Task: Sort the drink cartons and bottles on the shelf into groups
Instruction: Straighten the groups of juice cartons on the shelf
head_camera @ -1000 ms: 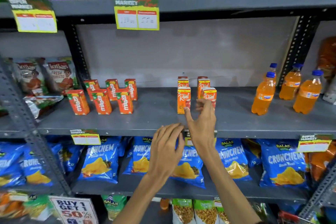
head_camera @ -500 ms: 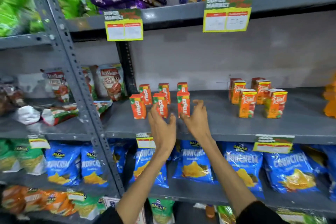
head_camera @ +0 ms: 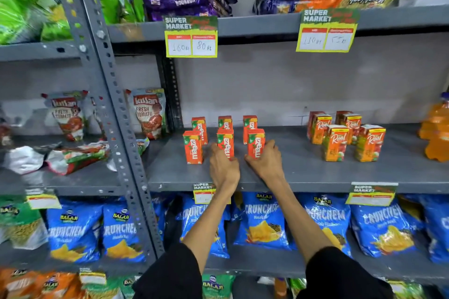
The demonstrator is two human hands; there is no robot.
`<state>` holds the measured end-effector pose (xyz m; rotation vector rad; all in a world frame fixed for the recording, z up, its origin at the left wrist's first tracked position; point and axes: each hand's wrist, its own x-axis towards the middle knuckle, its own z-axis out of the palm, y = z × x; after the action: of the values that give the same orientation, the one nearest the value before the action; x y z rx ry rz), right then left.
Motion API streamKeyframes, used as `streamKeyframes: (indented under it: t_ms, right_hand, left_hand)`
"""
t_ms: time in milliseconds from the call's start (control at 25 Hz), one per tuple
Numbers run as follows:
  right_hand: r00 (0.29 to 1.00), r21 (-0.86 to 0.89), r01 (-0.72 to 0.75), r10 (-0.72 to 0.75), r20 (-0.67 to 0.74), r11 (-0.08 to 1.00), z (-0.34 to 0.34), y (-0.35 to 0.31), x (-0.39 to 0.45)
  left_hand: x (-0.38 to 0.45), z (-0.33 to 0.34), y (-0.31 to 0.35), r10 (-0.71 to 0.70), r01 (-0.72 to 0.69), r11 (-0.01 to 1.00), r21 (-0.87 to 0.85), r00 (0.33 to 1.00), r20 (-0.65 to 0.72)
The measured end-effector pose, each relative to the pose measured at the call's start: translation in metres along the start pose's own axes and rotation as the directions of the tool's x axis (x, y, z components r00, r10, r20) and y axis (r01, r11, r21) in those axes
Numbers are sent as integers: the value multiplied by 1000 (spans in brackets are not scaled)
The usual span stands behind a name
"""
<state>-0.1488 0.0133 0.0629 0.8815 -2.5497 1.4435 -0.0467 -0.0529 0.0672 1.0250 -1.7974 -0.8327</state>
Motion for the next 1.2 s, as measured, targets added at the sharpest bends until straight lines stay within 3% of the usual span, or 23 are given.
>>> streamKeyframes:
  t_ms: [160,480,680,800,1040,1200]
  right_hand:
    - [999,26,15,-14,-31,1000,1,3,-1]
    - [1000,-55,22,-23,-17,998,5,3,-1]
    - [1000,34,-5,4,15,999,-4,-1,-7]
    - [998,158,46,-40,-40,986,-32,9,-27]
    - [964,156,185,-148,-221,970,-136,77,-48]
    - [928,135,116,-58,-368,984,-215,148,-11]
  left_hand:
    - [-4,-4,-4,84,-83,996,27,996,-12]
    - [-1,0,-5,56,-59,995,80,998,41]
    - [-2,-1,-6,51,-48,998,-29,995,85]
    - [-31,-1,3,156,-155,984,-82,988,6]
    - [-114,39,43,347,-355,934,-41,928,-133]
    - [-158,106,103,355,-340,921,-190,934,47]
